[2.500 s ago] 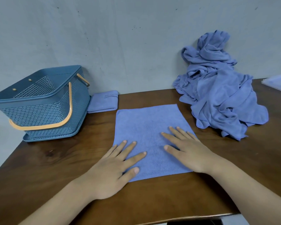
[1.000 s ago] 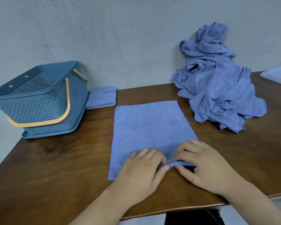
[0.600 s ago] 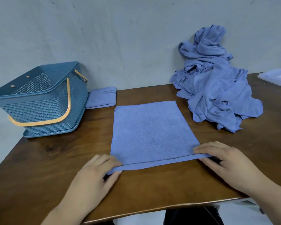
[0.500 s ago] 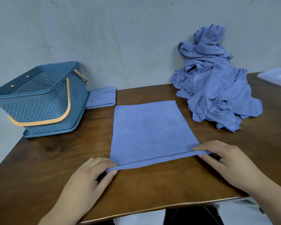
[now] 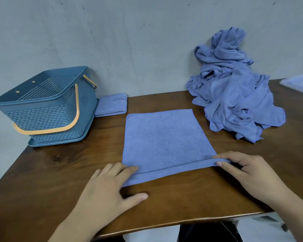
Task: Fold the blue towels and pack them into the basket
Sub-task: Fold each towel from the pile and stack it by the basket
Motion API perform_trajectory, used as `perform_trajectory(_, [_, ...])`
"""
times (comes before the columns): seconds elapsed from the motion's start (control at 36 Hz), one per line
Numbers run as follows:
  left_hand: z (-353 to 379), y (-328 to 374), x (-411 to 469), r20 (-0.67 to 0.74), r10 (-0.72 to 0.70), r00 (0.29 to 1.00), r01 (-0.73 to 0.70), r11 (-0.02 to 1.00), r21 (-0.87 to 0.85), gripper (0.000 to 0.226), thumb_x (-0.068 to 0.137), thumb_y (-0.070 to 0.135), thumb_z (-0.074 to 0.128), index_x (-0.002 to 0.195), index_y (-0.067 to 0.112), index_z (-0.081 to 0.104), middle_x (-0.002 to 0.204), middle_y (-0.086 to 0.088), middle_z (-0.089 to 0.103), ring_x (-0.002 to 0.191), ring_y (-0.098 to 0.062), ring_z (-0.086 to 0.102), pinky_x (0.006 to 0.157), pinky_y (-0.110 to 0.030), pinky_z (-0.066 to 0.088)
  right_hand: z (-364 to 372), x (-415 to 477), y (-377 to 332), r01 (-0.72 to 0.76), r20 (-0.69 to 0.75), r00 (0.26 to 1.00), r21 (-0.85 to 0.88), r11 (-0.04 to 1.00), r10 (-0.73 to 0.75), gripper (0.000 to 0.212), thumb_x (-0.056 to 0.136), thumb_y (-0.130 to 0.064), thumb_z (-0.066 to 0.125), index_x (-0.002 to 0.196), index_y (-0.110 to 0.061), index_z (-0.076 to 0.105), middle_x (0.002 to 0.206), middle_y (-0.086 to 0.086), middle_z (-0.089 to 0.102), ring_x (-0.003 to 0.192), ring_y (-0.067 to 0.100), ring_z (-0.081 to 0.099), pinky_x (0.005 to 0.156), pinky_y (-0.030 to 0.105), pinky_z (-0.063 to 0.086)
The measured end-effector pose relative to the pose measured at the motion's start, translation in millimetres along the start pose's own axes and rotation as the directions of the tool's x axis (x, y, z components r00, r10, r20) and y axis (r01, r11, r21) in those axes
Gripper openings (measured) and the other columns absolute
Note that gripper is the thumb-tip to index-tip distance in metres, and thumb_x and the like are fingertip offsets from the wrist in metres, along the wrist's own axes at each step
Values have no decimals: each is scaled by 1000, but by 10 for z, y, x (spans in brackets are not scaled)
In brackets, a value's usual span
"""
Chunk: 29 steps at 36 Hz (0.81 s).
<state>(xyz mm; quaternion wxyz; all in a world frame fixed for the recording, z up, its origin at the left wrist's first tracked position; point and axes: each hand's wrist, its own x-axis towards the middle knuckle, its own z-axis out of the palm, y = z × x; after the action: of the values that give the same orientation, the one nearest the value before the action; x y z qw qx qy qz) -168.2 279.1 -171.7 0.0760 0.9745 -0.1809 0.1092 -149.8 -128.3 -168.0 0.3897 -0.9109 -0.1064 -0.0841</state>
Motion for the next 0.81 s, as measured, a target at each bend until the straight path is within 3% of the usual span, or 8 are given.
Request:
perform_trajectory(0.06, [4,179,133,-70,40,997,-33,995,89,78,84,95,45,132,38,70,111,19,59,105,-12,58,93,-33,45,5,8,-13,-4,-6,1000,-6,1000,4,22,97,-41,69,111,-58,74,103,-28,76,93,3,72,83,23,51])
perform_trajectory(0.17, [84,625,435,-83,124,989,-122,992,37,61,92,78,50,131,35,68,118,13,63,112,-14,59,98,-35,49,2,14,-24,-25,-8,1000,10,1000,26,21,96,-43,69,110,-57,76,105,-29,75,96,1,72,84,25,52])
perform_trajectory(0.28, [188,736,533,-90,184,979,-179,982,61,22,97,46,62,109,31,73,101,11,65,94,-15,65,75,-31,55,-16,4,-26,-30,1,1000,11,999,30,22,97,-39,69,110,-57,75,105,-29,76,94,1,72,81,24,52])
perform_trajectory(0.33, [182,613,472,-131,178,975,-172,983,57,15,93,38,63,101,30,73,95,12,64,87,-15,65,70,-31,56,-18,3,-29,-36,2,999,12,999,36,23,97,-39,69,110,-56,76,104,-29,76,93,1,72,80,22,52])
perform_trajectory(0.42, [189,299,270,-170,167,971,-171,985,-10,23,97,40,55,106,33,75,98,15,64,88,-12,63,75,-28,54,-17,12,-20,-45,-4,999,4,999,45,21,95,-41,70,110,-54,77,104,-30,75,94,1,72,81,21,51])
perform_trajectory(0.56, [80,-217,-84,-127,9,992,-41,967,-250,18,101,54,56,103,43,70,110,29,63,99,0,61,87,-13,44,-13,18,0,-52,3,999,12,999,52,19,97,-39,70,110,-52,77,104,-30,75,97,0,72,84,25,52])
perform_trajectory(0.67, [0,-322,-172,-105,-47,993,-1,911,-413,7,100,52,63,103,46,65,120,25,68,117,-8,65,90,-20,48,-23,24,-27,-53,8,999,35,998,53,19,98,-40,69,109,-53,77,107,-31,75,100,-3,71,87,22,51])
perform_trajectory(0.81, [-13,-224,-144,-48,-24,999,2,916,-402,6,105,50,61,104,48,55,133,33,62,131,4,56,94,-8,42,-30,20,-40,-56,12,998,28,998,55,18,99,-42,68,109,-53,77,108,-31,75,100,-2,71,85,24,51])
